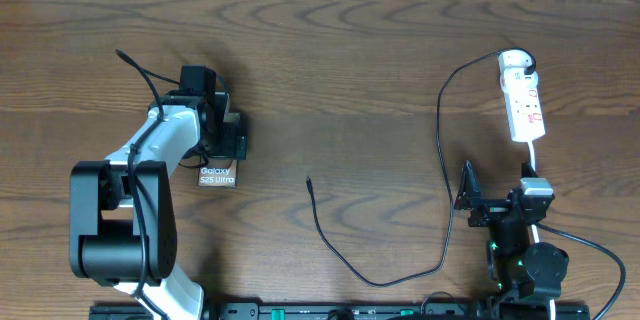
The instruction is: Plug charger to phone and switch on socket
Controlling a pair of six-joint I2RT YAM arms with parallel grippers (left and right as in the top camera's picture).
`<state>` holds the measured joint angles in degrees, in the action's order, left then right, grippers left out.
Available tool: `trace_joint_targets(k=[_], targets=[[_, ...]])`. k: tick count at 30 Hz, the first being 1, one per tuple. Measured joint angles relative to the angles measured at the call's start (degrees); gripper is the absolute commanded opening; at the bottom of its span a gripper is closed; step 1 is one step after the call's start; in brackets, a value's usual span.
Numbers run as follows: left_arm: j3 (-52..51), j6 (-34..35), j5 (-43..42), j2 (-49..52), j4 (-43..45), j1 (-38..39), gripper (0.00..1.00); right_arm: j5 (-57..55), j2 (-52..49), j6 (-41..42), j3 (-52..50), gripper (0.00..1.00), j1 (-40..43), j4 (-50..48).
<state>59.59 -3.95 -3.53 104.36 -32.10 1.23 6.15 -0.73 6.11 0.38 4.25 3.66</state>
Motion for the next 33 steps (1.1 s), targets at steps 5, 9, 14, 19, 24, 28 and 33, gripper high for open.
trace_joint_targets(k=[5,9,14,19,24,28,33], targets=[[0.0,-0.2,0.0,0.0,-0.6,0.0,0.94,0.0,0.0,0.0,0.0,0.99,0.0,0.0],[0.0,-0.4,0.0,0.0,-0.7,0.0,0.94,0.0,0.0,0.0,0.0,0.99,0.0,0.0],[0.0,-0.4,0.0,0.0,-0.7,0.0,0.94,0.0,0.0,0.0,0.0,0.99,0.0,0.0],[0.0,-0.4,0.0,0.0,-0.5,0.0,0.94,0.0,0.0,0.0,0.0,0.99,0.0,0.0],[0.0,-0.4,0.0,0.0,-0.4,0.0,0.94,0.0,0.0,0.0,0.0,0.99,0.0,0.0],[0.0,-0.4,0.0,0.0,-0.5,0.0,0.94,0.0,0.0,0.0,0.0,0.99,0.0,0.0],[0.0,-0.4,0.0,0.0,-0.5,0.0,0.94,0.0,0.0,0.0,0.0,0.99,0.0,0.0]])
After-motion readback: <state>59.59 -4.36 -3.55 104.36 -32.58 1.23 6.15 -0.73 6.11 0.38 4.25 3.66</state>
